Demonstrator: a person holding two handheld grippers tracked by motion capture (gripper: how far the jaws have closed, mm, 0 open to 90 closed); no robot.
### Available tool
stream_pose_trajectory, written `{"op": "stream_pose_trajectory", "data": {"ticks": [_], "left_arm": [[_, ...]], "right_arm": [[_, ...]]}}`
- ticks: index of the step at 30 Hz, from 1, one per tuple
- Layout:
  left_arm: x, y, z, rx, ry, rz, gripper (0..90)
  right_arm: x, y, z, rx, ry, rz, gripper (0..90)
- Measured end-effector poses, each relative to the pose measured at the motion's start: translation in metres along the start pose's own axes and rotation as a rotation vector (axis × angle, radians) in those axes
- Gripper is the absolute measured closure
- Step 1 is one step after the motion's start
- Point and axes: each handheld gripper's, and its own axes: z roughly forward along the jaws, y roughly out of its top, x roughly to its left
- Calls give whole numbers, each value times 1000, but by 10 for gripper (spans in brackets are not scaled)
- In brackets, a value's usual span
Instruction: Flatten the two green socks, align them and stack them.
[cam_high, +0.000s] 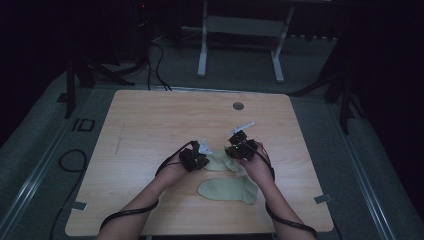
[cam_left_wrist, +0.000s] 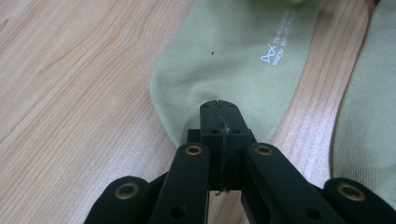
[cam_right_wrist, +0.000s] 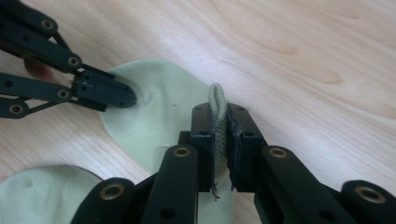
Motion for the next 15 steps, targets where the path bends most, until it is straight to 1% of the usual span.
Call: {"op": "stream_pose_trajectory", "data": {"ticks": [3, 8, 10, 11, 12, 15], "left_arm": [[0, 0, 0, 2, 0, 0, 896], [0, 1, 0, 8, -2, 9, 896], [0, 1, 0, 11, -3, 10, 896], [0, 1, 0, 11, -3, 10, 896], [0, 2, 0, 13, -7, 10, 895], [-1, 3, 0, 19, -1, 22, 896]], "right_arm": [[-10, -2, -7, -7, -8, 11, 817], [-26, -13, -11, -2, -13, 54, 806], [-33, -17, -12, 2, -21, 74, 773], [-33, -17, -12, 2, -21, 74, 773], [-41, -21, -12, 0, -36, 104, 704], [-46, -23, -15, -6, -40, 119, 703]]}}
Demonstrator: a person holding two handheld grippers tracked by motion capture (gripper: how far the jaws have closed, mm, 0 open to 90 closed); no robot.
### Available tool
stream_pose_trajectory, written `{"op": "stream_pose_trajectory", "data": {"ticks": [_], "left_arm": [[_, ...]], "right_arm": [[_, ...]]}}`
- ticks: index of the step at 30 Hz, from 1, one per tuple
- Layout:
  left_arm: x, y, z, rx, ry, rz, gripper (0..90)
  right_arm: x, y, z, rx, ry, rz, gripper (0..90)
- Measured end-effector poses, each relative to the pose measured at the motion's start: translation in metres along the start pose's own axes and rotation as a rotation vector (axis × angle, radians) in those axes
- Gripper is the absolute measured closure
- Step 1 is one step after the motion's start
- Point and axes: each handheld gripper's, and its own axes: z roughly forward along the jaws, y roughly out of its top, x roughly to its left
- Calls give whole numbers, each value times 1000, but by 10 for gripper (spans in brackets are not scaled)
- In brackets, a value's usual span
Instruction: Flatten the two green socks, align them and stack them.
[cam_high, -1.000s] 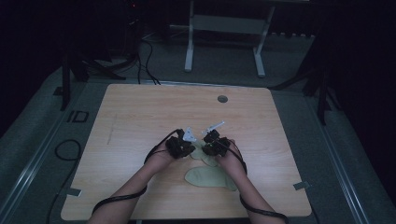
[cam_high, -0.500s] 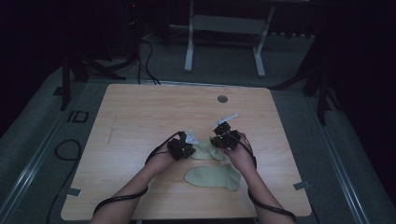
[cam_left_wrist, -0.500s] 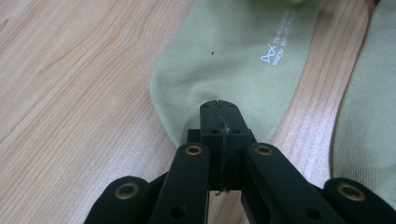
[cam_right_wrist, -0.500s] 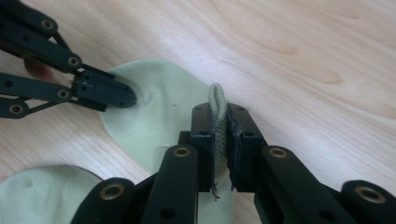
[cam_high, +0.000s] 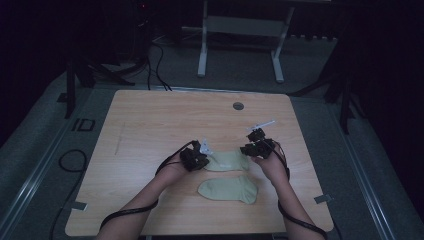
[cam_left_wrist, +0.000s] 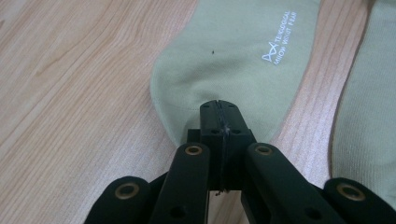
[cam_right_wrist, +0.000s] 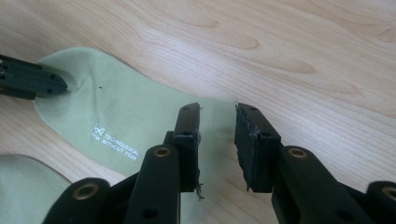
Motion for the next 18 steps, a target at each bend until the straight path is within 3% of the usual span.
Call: {"op": "stream_pose_trajectory", "data": {"ticks": [4, 8, 11, 13, 14, 16, 18], "left_arm": [[0, 1, 0, 4, 3, 8, 895], [0, 0, 0, 1, 0, 5, 895], [0, 0, 0, 2, 1, 13, 895], [1, 2, 1, 15, 5, 27, 895], [1, 3, 1, 17, 9, 27, 895], [2, 6, 3, 21, 9, 27, 895], [3, 8, 4, 18, 9, 24, 895]], "right_arm": [[4, -1, -1, -15, 5, -21, 784], [9, -7, 12, 21, 13, -46, 852], [8, -14, 26, 56, -10, -56, 877], [5, -19, 34, 77, -25, -50, 886], [2, -20, 34, 61, -15, -28, 886], [-4, -21, 33, 62, -42, -16, 886], [-10, -23, 32, 58, -28, 8, 886]]}}
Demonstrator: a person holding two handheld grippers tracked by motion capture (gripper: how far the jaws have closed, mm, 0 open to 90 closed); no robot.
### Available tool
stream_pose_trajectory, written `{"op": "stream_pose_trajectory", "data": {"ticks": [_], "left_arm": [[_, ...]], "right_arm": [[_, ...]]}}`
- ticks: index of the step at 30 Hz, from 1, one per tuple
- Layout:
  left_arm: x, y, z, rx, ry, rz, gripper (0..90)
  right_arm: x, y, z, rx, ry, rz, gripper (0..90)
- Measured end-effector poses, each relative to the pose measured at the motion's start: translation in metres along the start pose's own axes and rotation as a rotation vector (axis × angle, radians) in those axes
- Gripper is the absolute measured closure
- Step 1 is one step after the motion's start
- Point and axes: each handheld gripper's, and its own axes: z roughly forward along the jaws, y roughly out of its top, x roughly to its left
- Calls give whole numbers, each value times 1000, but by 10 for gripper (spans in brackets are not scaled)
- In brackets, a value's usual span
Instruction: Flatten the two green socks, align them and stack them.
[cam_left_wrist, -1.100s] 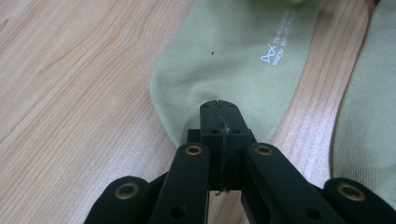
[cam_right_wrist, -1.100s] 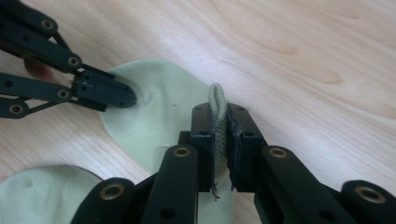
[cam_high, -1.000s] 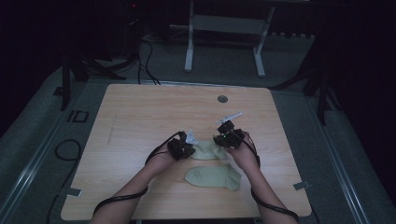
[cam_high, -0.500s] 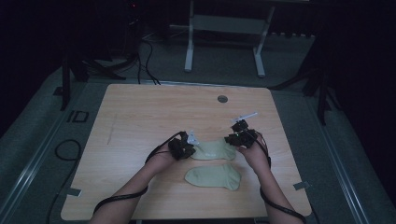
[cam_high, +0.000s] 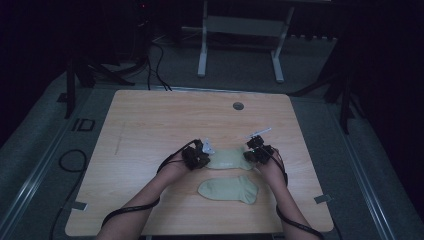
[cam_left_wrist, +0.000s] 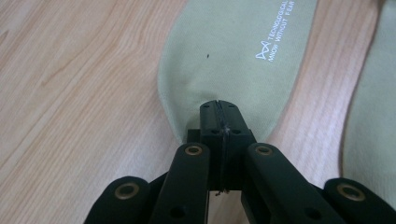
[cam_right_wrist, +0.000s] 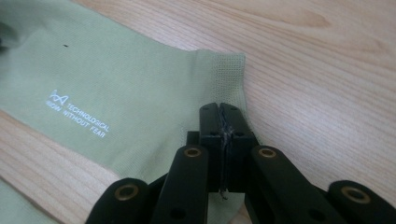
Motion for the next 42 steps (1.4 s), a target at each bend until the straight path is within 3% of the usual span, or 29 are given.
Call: {"op": "stream_pose_trajectory", "data": {"ticks": [8, 17, 20, 23, 28, 33, 42], "left_arm": [[3, 7, 4, 14, -2, 3, 893], [5, 12, 4, 39, 2, -16, 882], [2, 15, -2, 49, 20, -24, 772], [-2, 15, -14, 27, 25, -37, 670], [-8, 10, -38, 6, -20, -47, 668], [-20, 1, -56, -3, -63, -73, 621], [-49, -23, -61, 45, -109, -96, 564]], "right_arm": [[-2, -1, -1, 11, -13, -6, 860], [-3, 1, -1, 17, 11, 12, 818], [-2, 2, -4, 10, 23, 15, 776], [0, 2, -11, -16, 51, 15, 722], [6, 0, -23, -24, 90, -8, 640], [15, -9, -37, -34, 91, -59, 575], [24, -51, -58, -39, 124, -77, 560]]}}
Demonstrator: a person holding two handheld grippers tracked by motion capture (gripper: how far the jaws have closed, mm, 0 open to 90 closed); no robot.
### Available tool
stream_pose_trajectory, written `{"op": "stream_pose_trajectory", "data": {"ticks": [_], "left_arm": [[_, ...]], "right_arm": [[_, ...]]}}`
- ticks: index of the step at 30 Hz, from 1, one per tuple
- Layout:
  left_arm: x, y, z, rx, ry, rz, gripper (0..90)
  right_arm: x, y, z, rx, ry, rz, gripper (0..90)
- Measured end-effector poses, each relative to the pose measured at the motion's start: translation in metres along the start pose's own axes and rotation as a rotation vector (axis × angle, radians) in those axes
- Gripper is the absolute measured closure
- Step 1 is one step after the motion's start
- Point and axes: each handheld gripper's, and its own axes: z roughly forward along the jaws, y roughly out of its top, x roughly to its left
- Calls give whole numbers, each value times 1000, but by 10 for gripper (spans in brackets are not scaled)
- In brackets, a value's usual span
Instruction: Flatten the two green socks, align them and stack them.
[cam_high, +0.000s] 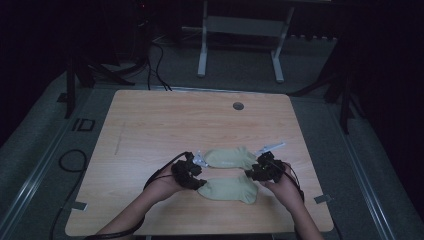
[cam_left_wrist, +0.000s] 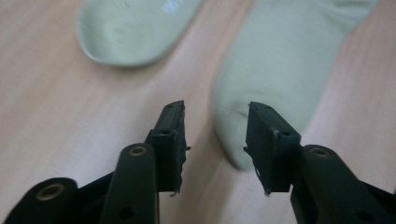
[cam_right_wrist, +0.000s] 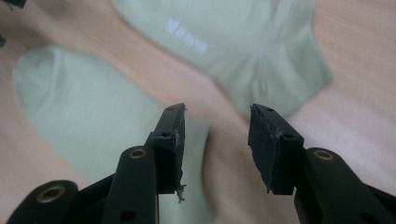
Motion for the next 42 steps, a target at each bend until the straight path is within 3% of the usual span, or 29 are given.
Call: {"op": "stream_pose_trajectory", "data": {"ticks": [6, 12, 17, 22, 25, 29, 34, 38, 42], "left_arm": [[-10, -7, 6, 6, 5, 1, 508], [-8, -9, 17, 46, 22, 11, 524], [-11, -9, 21, 51, 23, 25, 581], [-14, -8, 22, 53, 17, 38, 685], [-17, -9, 22, 51, 11, 47, 750], [-17, -7, 23, 62, -15, 56, 852], [-15, -7, 21, 54, -14, 46, 870], [-13, -7, 14, 27, -14, 33, 874], [-7, 2, -5, -11, 8, 21, 874]], "right_arm": [[12, -29, -9, 3, 10, -6, 560], [19, -41, -4, 37, -35, -40, 569], [21, -41, 4, 70, -69, -77, 587], [20, -41, 5, 84, -54, -82, 624], [24, -42, 5, 86, -48, -108, 739], [27, -43, 5, 79, -43, -110, 806], [28, -42, 4, 76, -49, -96, 830], [28, -38, -8, 35, -48, -88, 830], [27, -28, -22, -9, -56, -83, 832]]}}
